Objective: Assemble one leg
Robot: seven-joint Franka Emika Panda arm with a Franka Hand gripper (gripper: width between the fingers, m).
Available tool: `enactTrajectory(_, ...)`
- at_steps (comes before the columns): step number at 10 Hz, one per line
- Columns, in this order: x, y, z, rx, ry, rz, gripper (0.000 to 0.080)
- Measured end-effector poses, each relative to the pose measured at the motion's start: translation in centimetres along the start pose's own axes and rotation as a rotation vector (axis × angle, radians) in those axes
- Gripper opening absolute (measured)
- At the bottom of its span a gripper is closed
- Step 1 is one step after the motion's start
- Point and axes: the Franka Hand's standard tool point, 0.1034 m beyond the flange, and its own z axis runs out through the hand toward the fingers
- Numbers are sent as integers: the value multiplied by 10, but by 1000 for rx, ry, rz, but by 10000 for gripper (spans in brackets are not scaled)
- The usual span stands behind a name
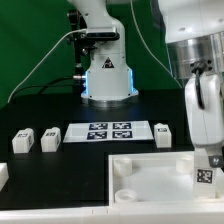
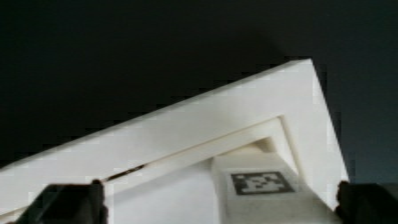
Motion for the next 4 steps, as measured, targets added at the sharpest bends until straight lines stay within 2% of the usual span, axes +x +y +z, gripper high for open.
enactTrajectory(1, -4, 0, -6, 5, -9, 1, 647)
enactTrajectory(4, -6, 2, -5, 2, -11, -8, 648)
